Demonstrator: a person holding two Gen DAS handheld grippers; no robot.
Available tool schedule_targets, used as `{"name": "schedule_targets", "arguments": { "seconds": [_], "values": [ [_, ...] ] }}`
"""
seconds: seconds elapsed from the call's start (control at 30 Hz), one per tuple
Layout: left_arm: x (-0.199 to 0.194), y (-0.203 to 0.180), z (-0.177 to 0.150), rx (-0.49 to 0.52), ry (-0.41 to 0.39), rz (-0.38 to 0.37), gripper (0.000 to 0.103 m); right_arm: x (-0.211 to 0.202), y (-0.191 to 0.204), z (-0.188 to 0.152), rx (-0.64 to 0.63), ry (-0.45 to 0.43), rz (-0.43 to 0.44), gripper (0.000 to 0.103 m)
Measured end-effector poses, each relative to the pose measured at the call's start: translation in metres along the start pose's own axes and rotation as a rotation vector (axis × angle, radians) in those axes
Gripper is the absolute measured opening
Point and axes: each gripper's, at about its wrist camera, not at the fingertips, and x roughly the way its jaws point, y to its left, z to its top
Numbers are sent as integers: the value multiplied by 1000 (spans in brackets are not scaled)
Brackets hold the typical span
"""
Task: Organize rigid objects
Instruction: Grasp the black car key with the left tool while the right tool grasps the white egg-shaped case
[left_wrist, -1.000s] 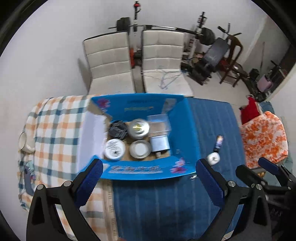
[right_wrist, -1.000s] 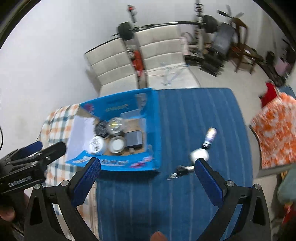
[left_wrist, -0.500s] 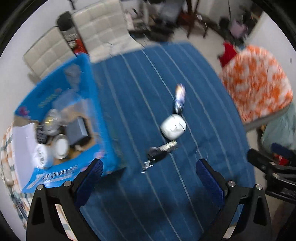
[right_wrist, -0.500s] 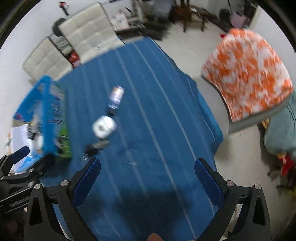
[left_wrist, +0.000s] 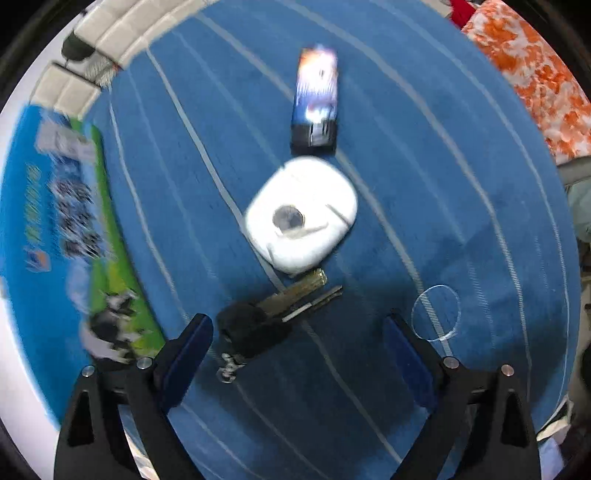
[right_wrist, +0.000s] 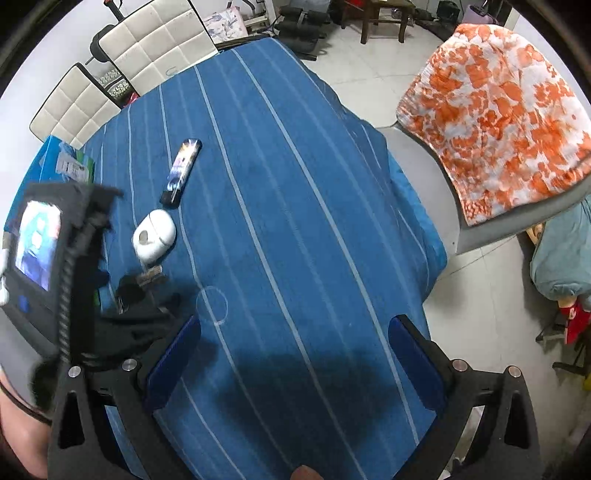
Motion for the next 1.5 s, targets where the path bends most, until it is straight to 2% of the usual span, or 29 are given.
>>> {"name": "schedule_targets", "arguments": {
  "seconds": [0.07, 0.13, 0.17, 0.23, 0.3, 0.37, 0.53, 0.73, 0.87, 1.07, 1.17, 1.3, 1.33, 1.4, 1.5],
  "values": [
    [4, 11, -2, -84, -12, -75, 93, 1, 1, 6, -9, -8, -4, 103],
    [4, 17, -5, -118, -19, -93, 91, 1, 2, 11, -13, -9, 7, 103],
    [2, 16, -8, -125, -33, -92, 85, 2, 3, 13, -15, -9, 8, 103],
    [-2, 16, -14, -131, -56, -86, 69, 5, 6, 18, -25, -8, 10, 103],
    [-10, 19, -23, -142, -81, -56, 34, 9, 8, 21, -31, -3, 21, 103],
    [-11, 28, -30, -182, -79, -118, 34, 12, 9, 22, -35, -1, 30, 103],
    [-18, 45, -53, -263, -85, -186, 34, 16, 12, 23, -37, 1, 66, 103],
    [-64, 63, -76, -300, -186, -236, 34, 16, 22, 26, -47, -8, 127, 103],
    [-100, 79, -87, -329, -280, -251, 34, 18, 39, 32, -63, -30, 166, 103],
    [-131, 145, -60, -418, -377, -247, 34, 34, 73, 47, -83, -40, 223, 103],
    [-133, 170, -57, -472, -404, -211, 34, 50, 101, 57, -132, -32, 217, 103],
    [-122, 204, -63, -537, -396, -187, 34, 80, 137, 62, -199, 9, 151, 103],
    [-118, 205, -61, -546, -391, -182, 34, 87, 144, 62, -212, 23, 131, 101],
    [-111, 215, -63, -562, -378, -181, 34, 103, 153, 60, -230, 61, 95, 89],
    [-107, 225, -67, -571, -367, -180, 34, 104, 166, 52, -291, 15, -21, 70]
  ]
}}
